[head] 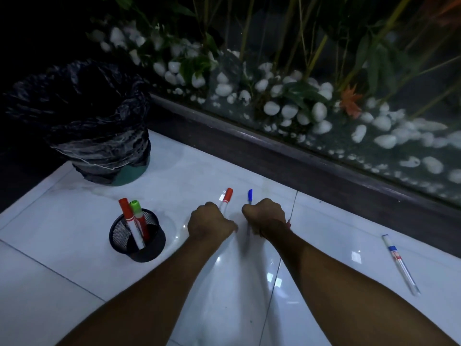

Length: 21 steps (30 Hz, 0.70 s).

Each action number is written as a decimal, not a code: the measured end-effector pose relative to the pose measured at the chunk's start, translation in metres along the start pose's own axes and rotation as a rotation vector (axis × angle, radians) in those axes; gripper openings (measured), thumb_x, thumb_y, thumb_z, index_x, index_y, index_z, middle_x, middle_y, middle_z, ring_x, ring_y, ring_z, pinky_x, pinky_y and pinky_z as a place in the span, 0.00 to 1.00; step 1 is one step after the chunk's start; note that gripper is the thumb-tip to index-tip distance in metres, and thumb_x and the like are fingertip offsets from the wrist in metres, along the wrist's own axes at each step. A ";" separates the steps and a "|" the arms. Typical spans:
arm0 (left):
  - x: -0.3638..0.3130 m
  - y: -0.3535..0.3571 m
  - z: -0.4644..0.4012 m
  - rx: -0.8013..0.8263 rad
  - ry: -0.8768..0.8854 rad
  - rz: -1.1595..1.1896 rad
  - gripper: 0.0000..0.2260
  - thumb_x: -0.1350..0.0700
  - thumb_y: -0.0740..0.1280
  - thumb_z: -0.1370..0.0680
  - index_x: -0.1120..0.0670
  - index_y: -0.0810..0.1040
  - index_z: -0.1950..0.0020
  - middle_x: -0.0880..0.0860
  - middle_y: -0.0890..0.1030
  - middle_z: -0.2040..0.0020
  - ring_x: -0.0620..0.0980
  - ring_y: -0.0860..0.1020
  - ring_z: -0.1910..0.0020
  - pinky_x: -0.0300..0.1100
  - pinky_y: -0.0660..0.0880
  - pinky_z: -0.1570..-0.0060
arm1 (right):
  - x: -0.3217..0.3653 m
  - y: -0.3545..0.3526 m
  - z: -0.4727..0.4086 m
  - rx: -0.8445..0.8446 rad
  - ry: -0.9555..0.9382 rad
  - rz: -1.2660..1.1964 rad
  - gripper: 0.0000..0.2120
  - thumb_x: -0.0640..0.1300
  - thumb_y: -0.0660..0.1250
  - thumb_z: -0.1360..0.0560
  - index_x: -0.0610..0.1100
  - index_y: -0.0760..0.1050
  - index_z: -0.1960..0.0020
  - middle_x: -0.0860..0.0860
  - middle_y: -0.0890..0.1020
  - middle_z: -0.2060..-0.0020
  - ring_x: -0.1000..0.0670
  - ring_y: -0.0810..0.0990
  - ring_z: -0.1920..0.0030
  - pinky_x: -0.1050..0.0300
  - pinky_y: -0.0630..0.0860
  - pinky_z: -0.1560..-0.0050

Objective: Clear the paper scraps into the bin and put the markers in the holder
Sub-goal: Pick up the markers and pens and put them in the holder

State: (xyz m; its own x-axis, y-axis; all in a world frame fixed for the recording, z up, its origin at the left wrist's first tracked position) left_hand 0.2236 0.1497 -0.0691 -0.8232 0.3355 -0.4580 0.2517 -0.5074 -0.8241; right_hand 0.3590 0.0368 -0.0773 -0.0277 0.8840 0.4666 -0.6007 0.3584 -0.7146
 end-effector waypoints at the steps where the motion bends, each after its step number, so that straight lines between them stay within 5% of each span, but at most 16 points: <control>1: 0.000 -0.001 0.001 -0.024 -0.013 0.021 0.22 0.45 0.73 0.38 0.56 0.72 0.53 0.53 0.76 0.56 0.55 0.78 0.55 0.41 0.73 0.60 | 0.003 -0.005 -0.002 -0.048 -0.029 0.019 0.15 0.55 0.66 0.33 0.42 0.77 0.59 0.49 0.81 0.67 0.48 0.82 0.63 0.56 0.81 0.59; 8: -0.013 0.003 -0.019 -0.058 0.126 0.011 0.21 0.48 0.68 0.24 0.58 0.68 0.37 0.58 0.77 0.41 0.56 0.77 0.43 0.44 0.74 0.45 | 0.016 0.003 -0.009 -0.095 -0.193 0.170 0.12 0.45 0.67 0.23 0.40 0.74 0.42 0.45 0.80 0.49 0.46 0.79 0.51 0.55 0.76 0.48; 11: -0.018 0.011 -0.020 0.022 0.143 0.018 0.22 0.52 0.67 0.23 0.57 0.67 0.32 0.58 0.76 0.37 0.57 0.76 0.39 0.45 0.74 0.41 | 0.017 0.004 -0.009 -0.063 -0.190 0.140 0.10 0.40 0.66 0.24 0.39 0.76 0.43 0.45 0.79 0.54 0.49 0.77 0.55 0.58 0.74 0.51; 17: -0.021 -0.023 -0.013 0.079 0.072 0.237 0.30 0.53 0.70 0.27 0.53 0.63 0.27 0.58 0.77 0.38 0.57 0.78 0.45 0.45 0.75 0.47 | 0.045 -0.010 0.006 -0.009 -0.264 -0.111 0.18 0.36 0.69 0.27 0.41 0.73 0.37 0.43 0.80 0.45 0.45 0.80 0.48 0.56 0.77 0.49; 21: -0.025 -0.080 -0.003 0.009 0.140 0.369 0.29 0.57 0.70 0.29 0.49 0.65 0.29 0.58 0.81 0.52 0.55 0.81 0.58 0.46 0.81 0.59 | 0.082 -0.016 0.028 0.059 -0.373 -0.252 0.29 0.34 0.70 0.30 0.46 0.67 0.32 0.43 0.82 0.54 0.44 0.83 0.56 0.49 0.82 0.52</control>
State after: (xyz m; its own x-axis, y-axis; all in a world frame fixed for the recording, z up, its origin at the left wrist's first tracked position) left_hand 0.2261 0.1841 0.0070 -0.6006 0.2338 -0.7646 0.5128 -0.6211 -0.5927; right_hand 0.3442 0.0951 -0.0135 -0.1544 0.5993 0.7855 -0.6698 0.5210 -0.5291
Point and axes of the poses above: each hand's wrist, its own z-axis away from the middle knuckle, its own y-axis out of the palm, x = y × z, the point moved 8 cm from there along -z, towards the middle knuckle
